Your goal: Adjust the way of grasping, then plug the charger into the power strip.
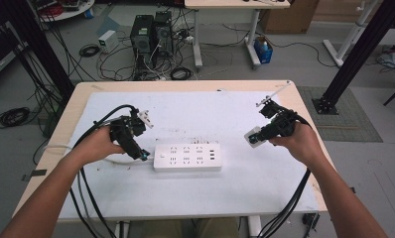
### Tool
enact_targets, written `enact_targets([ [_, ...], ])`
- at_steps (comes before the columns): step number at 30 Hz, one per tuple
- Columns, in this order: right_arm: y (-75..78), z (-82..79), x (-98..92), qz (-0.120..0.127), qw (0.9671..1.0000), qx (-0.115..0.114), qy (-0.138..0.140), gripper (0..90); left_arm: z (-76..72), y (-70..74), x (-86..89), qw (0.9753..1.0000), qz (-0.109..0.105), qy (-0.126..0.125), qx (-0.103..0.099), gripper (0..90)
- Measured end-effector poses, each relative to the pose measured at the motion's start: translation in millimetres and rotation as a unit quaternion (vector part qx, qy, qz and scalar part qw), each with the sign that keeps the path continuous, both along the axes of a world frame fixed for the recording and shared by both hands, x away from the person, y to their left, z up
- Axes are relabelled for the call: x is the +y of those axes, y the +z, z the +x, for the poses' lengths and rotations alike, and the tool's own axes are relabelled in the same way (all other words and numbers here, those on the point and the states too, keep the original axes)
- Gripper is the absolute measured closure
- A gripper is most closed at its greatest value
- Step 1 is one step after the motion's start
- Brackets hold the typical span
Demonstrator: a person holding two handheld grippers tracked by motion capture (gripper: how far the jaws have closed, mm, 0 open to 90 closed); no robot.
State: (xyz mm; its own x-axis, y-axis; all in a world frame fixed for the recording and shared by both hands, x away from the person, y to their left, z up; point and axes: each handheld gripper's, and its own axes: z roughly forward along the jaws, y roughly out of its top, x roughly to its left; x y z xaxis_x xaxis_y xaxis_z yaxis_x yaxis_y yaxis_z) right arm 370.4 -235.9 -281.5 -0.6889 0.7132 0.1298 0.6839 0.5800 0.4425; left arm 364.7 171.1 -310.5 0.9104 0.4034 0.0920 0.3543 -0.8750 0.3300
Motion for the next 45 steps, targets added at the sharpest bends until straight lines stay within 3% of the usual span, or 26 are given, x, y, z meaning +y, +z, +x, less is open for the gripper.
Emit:
enact_targets([
  [5, 0.7, 1.5, 1.8, -0.009, 0.9999, 0.0, 0.01, 62.3, -1.9, -1.7, 11.3, 0.9999, 0.012, 0.009, 0.002, 20.4],
  [9, -0.5, 3.3, 4.7, -0.011, 0.9999, 0.0, 0.011, 62.2, -1.9, -4.9, 16.4, 0.9996, 0.003, 0.027, 0.007, 20.3],
  [13, 3.5, 4.7, 7.5, 0.004, 0.9998, 0.0, 0.019, 62.2, 2.0, -2.5, 18.5, 0.9995, 0.0, 0.03, 0.009, 20.4],
  [18, 6.1, 6.9, 16.1, -0.005, 0.9996, 0.0, 0.029, 62.2, 1.4, -2.7, 23.6, 0.9994, 0.012, 0.029, 0.012, 20.3],
  [22, 10.5, 9.8, 26.9, 0.006, 0.999, 0.0, 0.044, 62.2, 2.5, -4.6, 31.3, 0.9993, 0.022, 0.026, 0.017, 20.3],
  [24, 13.0, 11.1, 34.4, 0.016, 0.9982, -0.002, 0.057, 62.2, 2.1, -6.6, 34.9, 0.9991, 0.015, 0.035, 0.019, 20.3],
  [31, 9.4, 19.3, 66.6, -0.002, 0.9948, -0.005, 0.102, 62.2, 3.5, -8.7, 43.6, 0.9993, 0.02, 0.027, 0.02, 20.3],
  [34, 4.1, 23.3, 82.0, -0.023, 0.992, -0.005, 0.124, 62.2, 2.4, -12.1, 44.6, 0.9993, 0.019, 0.023, 0.024, 20.4],
  [38, -1.6, 30.0, 101.4, -0.033, 0.9873, -0.007, 0.155, 62.3, 2.5, -15.1, 46.9, 0.9992, 0.029, 0.002, 0.026, 20.3],
  [40, -5.5, 32.7, 111.6, -0.042, 0.983, -0.012, 0.178, 62.2, 0.8, -16.8, 47.6, 0.9993, 0.024, -0.001, 0.028, 20.4],
  [41, -8.1, 33.8, 116.7, -0.046, 0.9801, -0.013, 0.193, 62.3, 1.1, -16.8, 48.3, 0.999, 0.032, -0.01, 0.029, 20.4],
  [45, -20.7, 34.9, 137.3, -0.085, 0.9652, -0.019, 0.247, 62.3, 1.8, -19.1, 49.2, 0.9983, 0.046, -0.014, 0.032, 20.3],
])
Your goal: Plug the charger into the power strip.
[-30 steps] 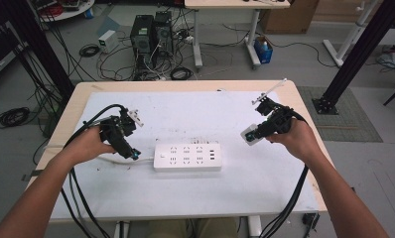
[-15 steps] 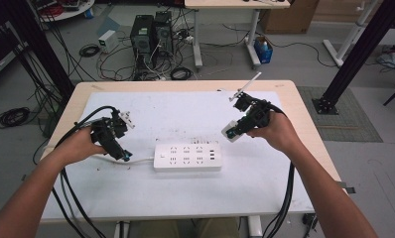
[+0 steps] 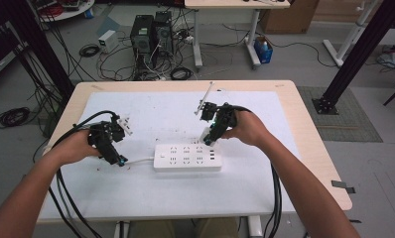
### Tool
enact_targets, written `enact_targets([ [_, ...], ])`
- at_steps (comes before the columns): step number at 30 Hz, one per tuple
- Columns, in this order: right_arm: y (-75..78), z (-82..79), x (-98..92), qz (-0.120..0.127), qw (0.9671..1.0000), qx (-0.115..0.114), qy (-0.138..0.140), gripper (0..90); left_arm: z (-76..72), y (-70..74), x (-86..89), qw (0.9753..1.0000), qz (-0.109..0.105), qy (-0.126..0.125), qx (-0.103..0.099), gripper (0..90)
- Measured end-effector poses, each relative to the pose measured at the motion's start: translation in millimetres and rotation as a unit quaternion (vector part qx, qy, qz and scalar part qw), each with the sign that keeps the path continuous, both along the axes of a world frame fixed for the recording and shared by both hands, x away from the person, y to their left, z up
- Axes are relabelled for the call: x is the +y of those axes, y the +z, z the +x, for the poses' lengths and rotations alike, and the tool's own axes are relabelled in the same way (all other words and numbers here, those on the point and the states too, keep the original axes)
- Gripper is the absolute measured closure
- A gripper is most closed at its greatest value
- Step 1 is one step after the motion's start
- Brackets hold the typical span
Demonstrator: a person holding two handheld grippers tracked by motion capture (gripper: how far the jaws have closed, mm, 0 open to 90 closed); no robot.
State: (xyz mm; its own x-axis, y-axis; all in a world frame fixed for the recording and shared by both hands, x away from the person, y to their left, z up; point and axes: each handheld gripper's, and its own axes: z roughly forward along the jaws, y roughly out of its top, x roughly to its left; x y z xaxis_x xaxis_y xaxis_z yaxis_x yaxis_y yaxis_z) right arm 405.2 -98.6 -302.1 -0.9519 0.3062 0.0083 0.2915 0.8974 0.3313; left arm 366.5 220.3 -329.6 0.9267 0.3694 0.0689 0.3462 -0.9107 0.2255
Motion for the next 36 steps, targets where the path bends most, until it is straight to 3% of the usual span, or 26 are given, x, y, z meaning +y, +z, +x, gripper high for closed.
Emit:
enact_targets([
  [4, -12.4, -1.4, 17.6, -0.034, 0.9987, -0.013, 0.035, 62.3, 1.6, -2.5, 1.7, 1.0, -0.002, 0.009, 0.004, 20.3],
  [7, -21.6, -1.4, 27.9, -0.056, 0.9958, -0.026, 0.067, 62.3, 2.5, -3.4, 3.9, 0.9999, -0.008, 0.013, 0.001, 20.4],
  [10, -27.0, -0.2, 32.7, -0.066, 0.9946, -0.022, 0.077, 62.4, 2.5, -4.1, 5.3, 0.9997, -0.013, 0.019, 0.0, 20.3],
  [13, -37.8, 2.3, 37.8, -0.08, 0.991, -0.023, 0.105, 62.3, 2.5, -4.5, 5.8, 0.9998, -0.014, 0.017, -0.001, 20.3],
  [19, -47.0, 3.0, 44.3, -0.096, 0.9864, -0.028, 0.13, 62.4, 3.0, -8.0, 4.6, 0.9995, -0.02, 0.022, 0.003, 20.3],
  [23, -51.2, 2.7, 51.1, -0.115, 0.9804, -0.036, 0.155, 62.5, 2.8, -8.6, 3.7, 0.9994, -0.025, 0.024, 0.003, 20.4],
  [28, -52.8, 8.4, 56.0, -0.127, 0.98, -0.019, 0.152, 62.7, 1.9, -9.7, 5.3, 0.9995, -0.022, 0.023, 0.004, 20.4],
  [29, -59.3, 8.0, 57.4, -0.14, 0.9768, -0.019, 0.161, 62.7, 1.1, -10.7, 5.1, 0.9992, -0.028, 0.029, 0.005, 20.4],
  [32, -58.8, 10.7, 56.9, -0.13, 0.9802, -0.01, 0.149, 62.8, 0.3, -12.9, 5.9, 0.9991, -0.029, 0.029, 0.007, 20.4],
  [36, -58.7, 17.0, 57.1, -0.128, 0.9811, 0.008, 0.144, 62.9, 1.1, -15.7, 7.1, 0.9991, -0.029, 0.028, 0.01, 20.4],
])
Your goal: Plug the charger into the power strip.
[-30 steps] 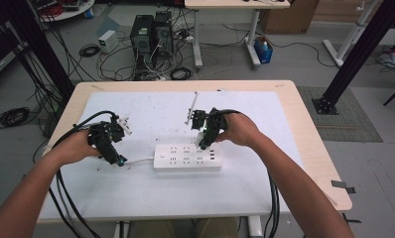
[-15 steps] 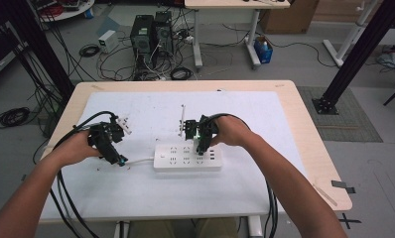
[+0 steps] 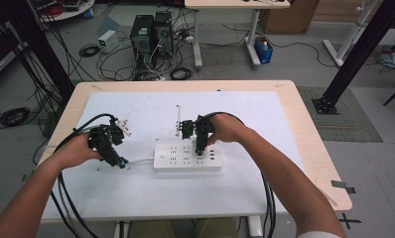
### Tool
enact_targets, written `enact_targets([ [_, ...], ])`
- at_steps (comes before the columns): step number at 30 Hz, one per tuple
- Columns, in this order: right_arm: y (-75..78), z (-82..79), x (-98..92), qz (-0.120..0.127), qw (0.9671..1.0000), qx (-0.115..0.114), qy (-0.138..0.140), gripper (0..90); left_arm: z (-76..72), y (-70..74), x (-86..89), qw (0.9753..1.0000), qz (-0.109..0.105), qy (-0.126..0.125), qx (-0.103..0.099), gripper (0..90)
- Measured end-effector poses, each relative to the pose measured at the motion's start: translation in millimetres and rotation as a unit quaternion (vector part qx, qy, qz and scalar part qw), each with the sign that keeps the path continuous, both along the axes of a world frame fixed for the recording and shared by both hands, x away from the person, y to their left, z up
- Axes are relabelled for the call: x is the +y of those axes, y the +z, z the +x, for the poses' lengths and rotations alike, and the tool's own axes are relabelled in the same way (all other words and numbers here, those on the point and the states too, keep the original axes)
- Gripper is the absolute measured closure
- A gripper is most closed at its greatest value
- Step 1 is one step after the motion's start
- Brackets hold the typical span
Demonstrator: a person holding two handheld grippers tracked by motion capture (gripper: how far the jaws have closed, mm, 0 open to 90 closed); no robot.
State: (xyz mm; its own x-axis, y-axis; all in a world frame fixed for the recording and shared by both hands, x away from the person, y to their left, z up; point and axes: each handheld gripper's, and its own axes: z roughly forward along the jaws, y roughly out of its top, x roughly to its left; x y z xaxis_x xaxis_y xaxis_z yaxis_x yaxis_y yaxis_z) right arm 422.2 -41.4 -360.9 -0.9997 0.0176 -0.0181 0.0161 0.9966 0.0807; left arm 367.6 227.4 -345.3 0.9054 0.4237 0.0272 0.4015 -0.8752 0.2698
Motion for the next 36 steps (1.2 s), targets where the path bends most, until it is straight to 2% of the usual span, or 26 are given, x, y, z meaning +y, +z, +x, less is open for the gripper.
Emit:
enact_targets([
  [3, -0.4, 3.7, -1.3, 0.005, 0.9998, 0.015, -0.006, 63.0, -1.4, -2.3, 0.3, 1.0, -0.007, 0.002, 0.002, 20.4],
  [6, -1.4, 5.5, -2.1, 0.011, 0.9997, 0.02, -0.004, 63.0, -1.9, -4.6, 1.3, 0.9998, -0.016, 0.008, 0.005, 20.3],
  [10, -5.3, 2.5, 1.2, 0.005, 0.9999, 0.01, 0.003, 63.0, -1.6, -5.9, 3.2, 0.9998, -0.017, 0.01, 0.004, 20.4],
  [13, -6.3, 3.8, -0.5, 0.008, 0.9999, 0.013, 0.002, 63.0, -1.8, -5.3, 4.8, 0.9998, -0.015, 0.01, 0.004, 20.3],
  [15, -6.4, 4.2, -1.1, 0.009, 0.9998, 0.016, -0.001, 62.9, -2.9, -4.9, 5.0, 0.9996, -0.023, 0.017, 0.0, 20.4],
  [16, -6.7, 4.6, -1.4, 0.011, 0.9998, 0.016, 0.003, 62.9, -2.3, -3.5, 5.4, 0.9998, -0.017, 0.01, -0.001, 20.4],
  [17, -6.9, 4.6, -3.1, 0.017, 0.9997, 0.016, 0.002, 62.9, -3.3, -3.9, 5.0, 0.9996, -0.024, 0.016, -0.002, 20.3],
  [23, -8.0, 1.4, -8.8, 0.042, 0.9991, 0.007, 0.001, 62.4, -2.5, -2.0, 3.9, 0.9996, -0.024, 0.011, -0.009, 20.3],
  [25, -7.8, 1.8, -11.1, 0.052, 0.9986, 0.009, -0.007, 61.5, -3.4, -1.6, 4.1, 0.9994, -0.03, 0.016, -0.012, 20.3],
  [26, -8.1, 2.1, -12.3, 0.058, 0.998, 0.013, -0.019, 56.1, -3.5, -1.4, 4.7, 0.9994, -0.028, 0.015, -0.013, 20.3],
  [27, -9.5, 5.0, -14.3, 0.066, 0.997, 0.014, -0.036, 43.3, -3.6, -1.6, 5.2, 0.9995, -0.025, 0.015, -0.012, 20.3],
  [28, -8.5, 9.7, -17.3, 0.076, 0.9952, 0.02, -0.059, 37.1, -3.9, -1.7, 5.5, 0.9994, -0.025, 0.018, -0.012, 20.4],
  [30, -3.0, 16.4, -23.1, 0.106, 0.9891, 0.037, -0.095, 30.4, -3.8, -0.4, 6.9, 0.9992, -0.032, 0.02, -0.013, 20.3],
  [32, 4.0, 21.6, -27.9, 0.123, 0.9848, 0.045, -0.114, 21.7, -3.7, 1.3, 8.2, 0.9986, -0.044, 0.024, -0.018, 20.3],
  [34, 8.5, 25.9, -32.1, 0.134, 0.9803, 0.056, -0.134, 21.2, -4.1, 1.1, 8.1, 0.9976, -0.056, 0.035, -0.021, 20.3],
  [35, 10.3, 27.0, -33.8, 0.136, 0.9795, 0.055, -0.139, 18.9, -3.2, 2.0, 8.7, 0.9981, -0.049, 0.03, -0.02, 20.4],
  [36, 11.8, 27.5, -33.9, 0.132, 0.9775, 0.05, -0.157, 14.5, -3.0, 2.0, 8.6, 0.9981, -0.05, 0.03, -0.02, 20.4],
])
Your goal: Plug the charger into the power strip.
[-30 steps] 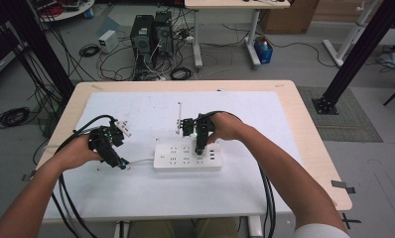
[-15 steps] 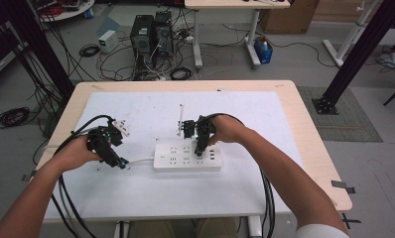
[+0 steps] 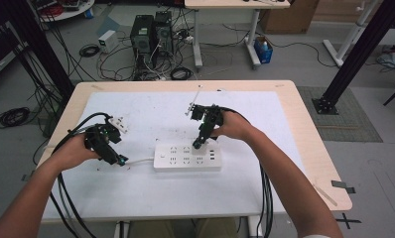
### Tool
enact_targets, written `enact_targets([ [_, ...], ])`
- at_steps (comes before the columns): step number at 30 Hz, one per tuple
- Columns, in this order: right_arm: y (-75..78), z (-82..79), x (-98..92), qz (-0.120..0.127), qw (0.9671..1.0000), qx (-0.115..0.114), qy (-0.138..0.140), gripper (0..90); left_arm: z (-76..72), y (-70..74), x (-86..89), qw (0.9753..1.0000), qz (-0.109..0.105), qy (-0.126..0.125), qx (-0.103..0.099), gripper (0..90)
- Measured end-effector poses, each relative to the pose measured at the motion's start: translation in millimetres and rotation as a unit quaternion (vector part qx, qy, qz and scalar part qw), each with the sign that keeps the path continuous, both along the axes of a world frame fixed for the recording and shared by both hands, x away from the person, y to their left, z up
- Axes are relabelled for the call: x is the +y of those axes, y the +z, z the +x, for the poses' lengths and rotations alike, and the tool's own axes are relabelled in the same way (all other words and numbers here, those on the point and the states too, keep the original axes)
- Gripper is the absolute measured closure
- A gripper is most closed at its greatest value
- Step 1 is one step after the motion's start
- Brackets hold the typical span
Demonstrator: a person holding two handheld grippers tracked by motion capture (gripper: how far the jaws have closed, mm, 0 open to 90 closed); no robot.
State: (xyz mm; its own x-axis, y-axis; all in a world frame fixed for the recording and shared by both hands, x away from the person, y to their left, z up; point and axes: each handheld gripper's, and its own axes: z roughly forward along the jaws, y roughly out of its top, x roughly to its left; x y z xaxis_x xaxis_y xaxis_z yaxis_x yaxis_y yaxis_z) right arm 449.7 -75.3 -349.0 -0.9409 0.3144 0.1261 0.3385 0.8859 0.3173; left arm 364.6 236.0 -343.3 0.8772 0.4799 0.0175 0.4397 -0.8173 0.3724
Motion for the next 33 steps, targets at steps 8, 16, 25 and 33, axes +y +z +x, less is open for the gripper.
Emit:
enact_targets([
  [8, 16.4, -3.7, -10.0, 0.038, 0.9992, 0.009, 0.005, 12.7, 1.5, -0.1, -2.8, 0.9999, 0.006, -0.009, 0.003, 20.3],
  [16, 37.1, -13.8, -29.1, 0.054, 0.9984, -0.014, -0.012, 0.8, 2.2, 0.7, -4.5, 1.0, 0.004, -0.009, 0.001, 20.3],
  [25, 69.1, -32.2, -74.0, 0.049, 0.9957, -0.062, -0.049, 0.8, 1.4, 7.9, -7.4, 0.9999, 0.004, -0.013, -0.006, 20.3],
  [33, 83.0, -53.4, -113.6, 0.01, 0.9919, -0.089, -0.091, 0.8, -0.8, 12.2, -8.0, 0.9998, 0.005, -0.015, -0.012, 20.3],
])
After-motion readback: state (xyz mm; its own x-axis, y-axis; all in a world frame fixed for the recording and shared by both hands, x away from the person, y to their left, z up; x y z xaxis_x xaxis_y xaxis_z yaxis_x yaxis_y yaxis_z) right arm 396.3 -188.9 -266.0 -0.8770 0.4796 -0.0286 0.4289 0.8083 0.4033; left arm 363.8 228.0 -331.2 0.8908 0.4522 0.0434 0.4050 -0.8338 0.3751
